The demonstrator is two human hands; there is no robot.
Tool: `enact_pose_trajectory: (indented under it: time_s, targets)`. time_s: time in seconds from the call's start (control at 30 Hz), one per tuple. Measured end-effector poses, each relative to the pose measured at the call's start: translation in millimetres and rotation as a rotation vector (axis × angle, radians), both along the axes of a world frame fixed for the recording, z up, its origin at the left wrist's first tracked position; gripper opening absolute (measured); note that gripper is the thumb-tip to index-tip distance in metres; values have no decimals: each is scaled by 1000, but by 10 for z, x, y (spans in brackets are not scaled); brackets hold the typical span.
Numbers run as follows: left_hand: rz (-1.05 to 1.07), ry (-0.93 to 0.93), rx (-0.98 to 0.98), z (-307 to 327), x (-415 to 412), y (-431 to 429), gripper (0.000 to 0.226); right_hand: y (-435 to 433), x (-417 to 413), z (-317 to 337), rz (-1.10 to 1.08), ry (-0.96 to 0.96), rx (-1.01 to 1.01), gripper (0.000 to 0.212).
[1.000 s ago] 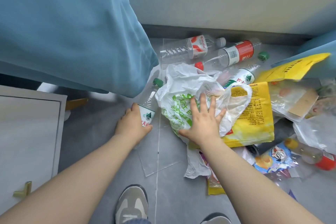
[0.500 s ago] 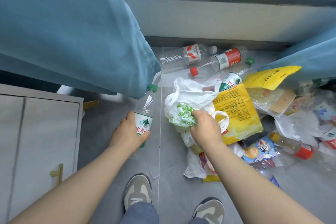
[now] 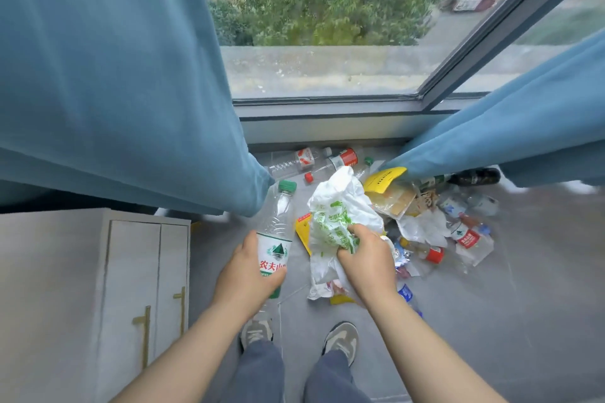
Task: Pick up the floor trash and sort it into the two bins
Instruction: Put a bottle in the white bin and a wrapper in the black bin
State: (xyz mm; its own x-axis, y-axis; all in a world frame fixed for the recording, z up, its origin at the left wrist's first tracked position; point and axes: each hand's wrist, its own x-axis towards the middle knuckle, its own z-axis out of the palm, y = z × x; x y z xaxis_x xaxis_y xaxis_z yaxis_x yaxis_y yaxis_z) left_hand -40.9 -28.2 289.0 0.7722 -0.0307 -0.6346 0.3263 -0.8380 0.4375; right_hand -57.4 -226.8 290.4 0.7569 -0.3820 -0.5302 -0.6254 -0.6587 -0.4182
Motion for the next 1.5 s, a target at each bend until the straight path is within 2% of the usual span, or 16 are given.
enact_pose_trajectory:
  time_s: [0.17,0.33,0.53,0.67,1.0,1.5]
  targets:
    - [-27,-35,-57,1132,-31,-145,53,-75,-88,1110,-108,-91,3,39]
    - [-91,-91,-133,2205,-23,-212,44,-146,-282,2277,-247,-204,43,15]
    - [-183,-218,-299,3405,-132,-374,52,-293,-591,3483,-384,-371,66,16]
    - [-239,-266,-377,4029,-129,-583,49,-464,-860,4104,-499,-481,45,9]
    - [-459,-386,-590,5217,-245,-1657,45,-1326,-1483,5240,-765,-747,-51,10]
    - [-702,-468,-808,6298,-1446,-3973,45,-3286,-3054,6448,-972,-997,-266,5]
